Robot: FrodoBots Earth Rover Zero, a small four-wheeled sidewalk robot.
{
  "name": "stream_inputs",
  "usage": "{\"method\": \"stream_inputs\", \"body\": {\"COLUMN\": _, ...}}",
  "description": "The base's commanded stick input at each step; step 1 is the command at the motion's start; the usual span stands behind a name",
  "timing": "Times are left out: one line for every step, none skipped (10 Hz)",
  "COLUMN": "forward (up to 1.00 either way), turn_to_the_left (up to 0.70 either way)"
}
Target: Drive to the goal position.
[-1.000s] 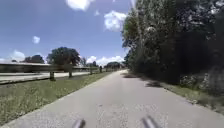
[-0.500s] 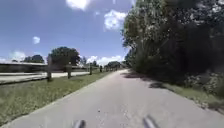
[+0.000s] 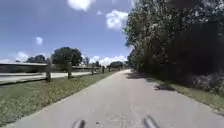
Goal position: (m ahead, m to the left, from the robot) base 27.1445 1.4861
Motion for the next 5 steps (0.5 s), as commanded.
{"method": "stream_inputs", "body": {"forward": 0.50, "turn_to_the_left": 0.00}}
{"method": "stream_inputs", "body": {"forward": 0.50, "turn_to_the_left": 0.00}}
{"method": "stream_inputs", "body": {"forward": 0.50, "turn_to_the_left": 0.00}}
{"method": "stream_inputs", "body": {"forward": 0.50, "turn_to_the_left": 0.00}}
{"method": "stream_inputs", "body": {"forward": 0.50, "turn_to_the_left": 0.00}}
